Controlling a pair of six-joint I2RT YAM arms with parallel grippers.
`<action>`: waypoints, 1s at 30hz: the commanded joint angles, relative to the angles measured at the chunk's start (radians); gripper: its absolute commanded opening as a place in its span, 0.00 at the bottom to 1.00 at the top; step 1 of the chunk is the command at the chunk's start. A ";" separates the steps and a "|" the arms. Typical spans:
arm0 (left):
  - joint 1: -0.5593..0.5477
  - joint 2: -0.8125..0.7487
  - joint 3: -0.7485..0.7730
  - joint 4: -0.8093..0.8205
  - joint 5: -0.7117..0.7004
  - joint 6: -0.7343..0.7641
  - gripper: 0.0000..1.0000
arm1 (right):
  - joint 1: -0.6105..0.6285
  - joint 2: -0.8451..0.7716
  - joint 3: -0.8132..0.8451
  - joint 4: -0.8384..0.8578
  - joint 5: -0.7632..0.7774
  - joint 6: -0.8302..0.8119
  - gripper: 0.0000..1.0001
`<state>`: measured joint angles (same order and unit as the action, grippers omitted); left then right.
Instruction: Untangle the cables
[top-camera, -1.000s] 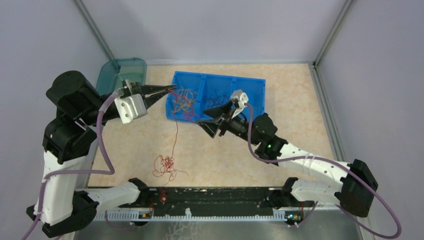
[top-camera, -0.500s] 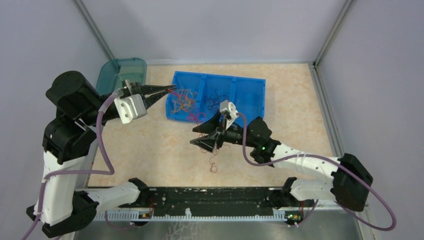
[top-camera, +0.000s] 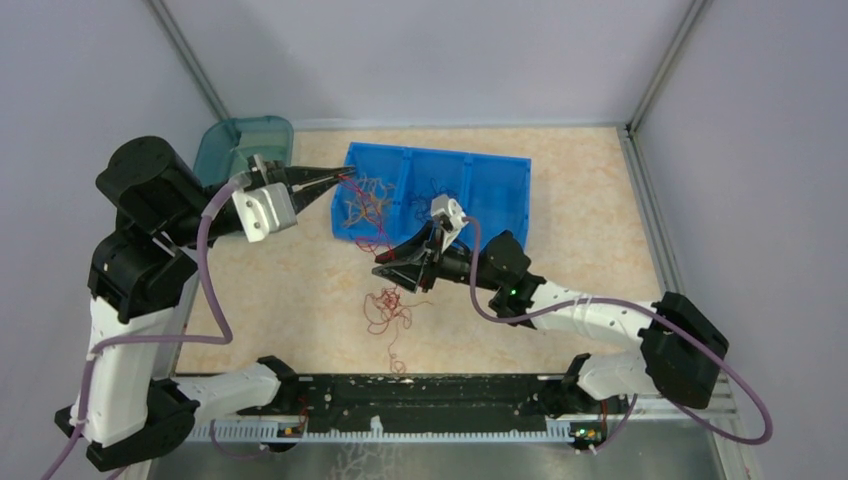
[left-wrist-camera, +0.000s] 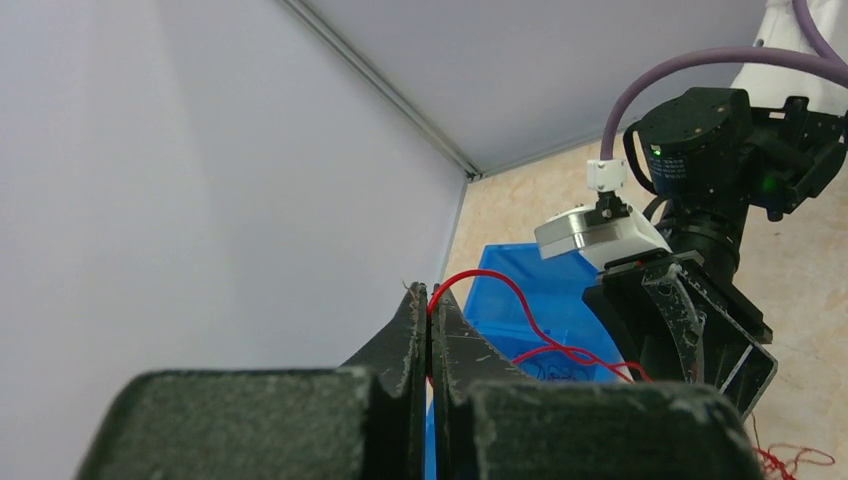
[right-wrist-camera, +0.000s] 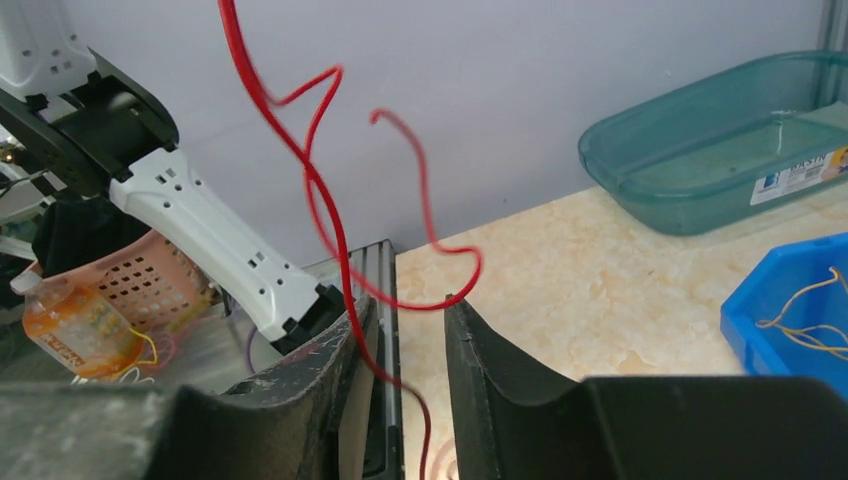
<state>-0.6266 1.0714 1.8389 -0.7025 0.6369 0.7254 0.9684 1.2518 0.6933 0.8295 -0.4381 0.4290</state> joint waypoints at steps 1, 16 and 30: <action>-0.003 0.016 0.054 0.020 0.025 -0.020 0.00 | 0.007 0.054 -0.028 0.140 0.015 0.057 0.30; -0.003 0.027 0.091 0.028 0.030 -0.051 0.00 | 0.036 0.163 -0.003 0.182 0.044 0.066 0.29; -0.003 0.046 0.140 0.073 0.035 -0.085 0.00 | 0.037 0.261 -0.045 0.302 0.090 0.151 0.24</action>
<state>-0.6266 1.1103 1.9434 -0.6823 0.6487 0.6701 0.9928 1.4727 0.6525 0.9916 -0.3634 0.5262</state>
